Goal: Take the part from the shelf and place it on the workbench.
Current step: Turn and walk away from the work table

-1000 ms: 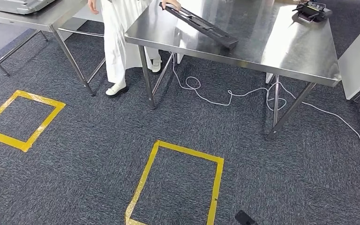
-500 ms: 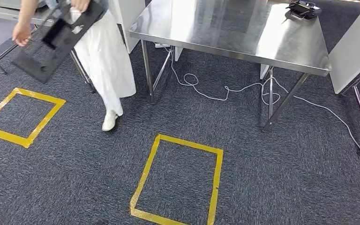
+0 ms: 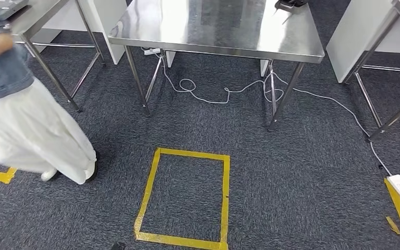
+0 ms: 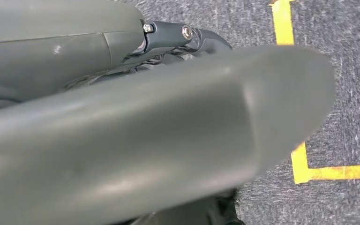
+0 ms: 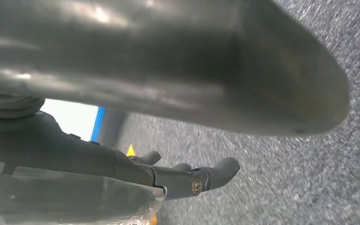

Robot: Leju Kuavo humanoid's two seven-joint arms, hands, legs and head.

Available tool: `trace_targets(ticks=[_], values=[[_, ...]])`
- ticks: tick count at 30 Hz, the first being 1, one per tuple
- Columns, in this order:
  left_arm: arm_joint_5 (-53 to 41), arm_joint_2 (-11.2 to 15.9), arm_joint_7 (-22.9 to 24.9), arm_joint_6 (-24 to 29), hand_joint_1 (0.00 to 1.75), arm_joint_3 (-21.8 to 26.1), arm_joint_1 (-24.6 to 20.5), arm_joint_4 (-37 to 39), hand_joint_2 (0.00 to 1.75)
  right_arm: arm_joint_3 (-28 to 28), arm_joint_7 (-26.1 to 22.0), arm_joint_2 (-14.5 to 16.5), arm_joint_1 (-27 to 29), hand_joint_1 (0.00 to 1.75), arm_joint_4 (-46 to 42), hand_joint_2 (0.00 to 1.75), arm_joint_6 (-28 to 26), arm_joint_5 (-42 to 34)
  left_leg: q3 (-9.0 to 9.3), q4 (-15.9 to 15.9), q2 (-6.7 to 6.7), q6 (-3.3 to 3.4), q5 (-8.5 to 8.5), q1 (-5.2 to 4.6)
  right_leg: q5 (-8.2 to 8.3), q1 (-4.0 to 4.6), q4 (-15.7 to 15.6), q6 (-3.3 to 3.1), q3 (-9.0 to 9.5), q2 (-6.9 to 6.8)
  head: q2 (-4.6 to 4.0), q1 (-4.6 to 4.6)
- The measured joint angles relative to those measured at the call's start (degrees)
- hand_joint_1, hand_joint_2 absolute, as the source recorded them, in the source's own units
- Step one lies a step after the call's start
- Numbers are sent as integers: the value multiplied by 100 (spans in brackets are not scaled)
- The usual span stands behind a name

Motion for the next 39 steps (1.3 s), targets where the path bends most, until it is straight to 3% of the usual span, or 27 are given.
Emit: trace_targets(ticks=[1,3,5,6,8,10,11,12,13,14,15,16,18,20,22,24,25,26,27,28,29,31,33,34,35,37,39], values=[[0,2,0,0,0,-2,-1,0,0,0,0,5,-7,0,1,0,0,0,168,-316,-109,15,87,12,17,15,27,27,-33,56,0,3],[0,4,1,0,0,-5,-3,0,0,-1,0,10,-17,0,2,0,0,0,271,-556,-215,61,109,-8,65,34,53,101,-108,151,0,9],[-1,-1,2,-1,0,-9,-9,-1,0,-5,0,5,-7,0,8,0,7,-7,249,-577,-79,146,177,-39,118,34,64,189,-190,219,0,10],[-2,-5,3,-3,0,-10,-16,-1,0,-15,0,3,-2,0,13,0,24,-16,230,-594,-9,197,219,-42,89,38,132,206,-254,171,0,11],[-9,-13,7,-14,0,-13,-25,-1,0,-42,2,5,-5,0,21,0,78,-48,173,-622,143,281,294,-29,-157,38,568,173,-494,-47,0,41],[-22,-12,19,-35,0,-18,-15,1,0,-74,5,18,-11,0,23,0,121,-79,105,-621,302,307,330,-39,-531,21,1319,146,-834,-216,0,69],[-33,-14,26,-46,0,-22,-8,2,0,-90,13,21,-7,0,25,0,134,-95,73,-619,392,301,343,-41,-655,9,1625,167,-944,-253,0,67],[-44,-16,33,-54,0,-28,-5,2,0,-109,22,22,-2,0,26,0,150,-108,52,-617,475,292,355,-42,-682,-3,1709,211,-928,-277,0,69],[-54,-22,41,-60,0,-38,-5,2,0,-127,35,20,3,0,27,0,169,-121,41,-615,556,281,363,-38,-623,-19,1550,268,-782,-310,0,67],[-61,-29,49,-63,0,-50,-7,2,0,-146,47,18,5,0,27,0,192,-132,38,-612,636,264,367,-35,-513,-36,1203,328,-535,-381,0,67],[-64,-33,55,-65,0,-61,-11,2,0,-162,54,21,0,0,27,0,213,-142,46,-608,706,241,368,-43,-408,-47,755,368,-250,-540,0,73],[-67,-37,60,-66,0,-70,-15,2,0,-175,58,25,-11,0,27,0,225,-150,54,-602,772,209,359,-58,-324,-35,385,372,-16,-681,0,77],[-80,-37,74,-67,0,-78,-27,2,0,-207,70,38,-24,0,31,0,248,-186,73,-593,890,132,349,-99,-264,3,52,284,159,-820,0,57],[-101,-42,92,-68,0,-84,-45,1,0,-254,101,40,-15,0,42,0,290,-227,87,-591,990,68,342,-90,-236,16,51,174,114,-679,0,32],[-118,-47,105,-68,0,-88,-62,-2,0,-295,133,46,-4,0,50,0,340,-242,33,-427,791,0,185,-42,-199,-15,39,81,107,-550,0,28],[-130,-49,125,-72,0,-92,-56,2,0,-322,152,58,-2,0,52,0,392,-248,-225,189,397,-38,-218,-13,-151,-25,34,-18,96,-414,0,20],[-138,-50,134,-78,0,-97,-44,4,0,-332,158,61,-2,0,53,0,410,-251,-403,590,280,-36,-416,-11,-134,-8,37,-52,79,-338,0,21],[-146,-50,143,-85,0,-102,-31,7,0,-344,160,64,-1,0,54,0,414,-257,-554,922,223,-31,-539,-11,-123,10,39,-70,66,-258,0,21],[-153,-50,145,-93,0,-107,-22,8,0,-359,160,65,5,0,54,0,399,-265,-632,1077,203,-21,-546,-11,-116,25,41,-79,60,-177,0,21],[-158,-50,145,-99,0,-111,-17,9,0,-379,160,65,12,0,55,0,372,-275,-608,1010,189,-2,-432,-11,-113,38,45,-81,62,-92,0,22],[-160,-50,144,-103,0,-113,-16,9,0,-402,157,66,19,0,57,0,338,-288,-476,719,153,28,-226,-11,-108,48,48,-82,68,-8,0,21],[-163,-46,143,-110,0,-114,-14,11,0,-444,143,74,29,0,60,0,285,-311,-132,-37,-79,106,166,-8,-100,74,64,-67,67,145,0,26],[-167,-42,145,-117,0,-115,-20,15,0,-474,126,85,35,0,62,0,246,-324,37,-425,-275,156,271,-19,-75,79,77,-22,17,270,0,25],[-169,-40,146,-119,0,-116,-25,16,0,-487,121,90,41,0,63,0,232,-327,49,-471,-289,172,259,-32,-53,74,74,16,-16,332,0,22],[-169,-50,147,-120,0,-116,-31,16,0,-500,118,86,51,0,64,0,223,-327,56,-507,-218,190,279,-38,-29,67,63,56,-55,382,0,17],[-170,-67,146,-120,0,-117,-39,15,0,-525,115,82,72,0,67,0,219,-329,69,-590,-70,244,345,-27,-72,76,180,99,-164,209,0,27],[-170,-75,146,-120,0,-117,-30,16,0,-547,107,84,74,0,68,0,214,-331,70,-641,110,280,385,-19,-329,66,693,84,-439,-123,0,51]])
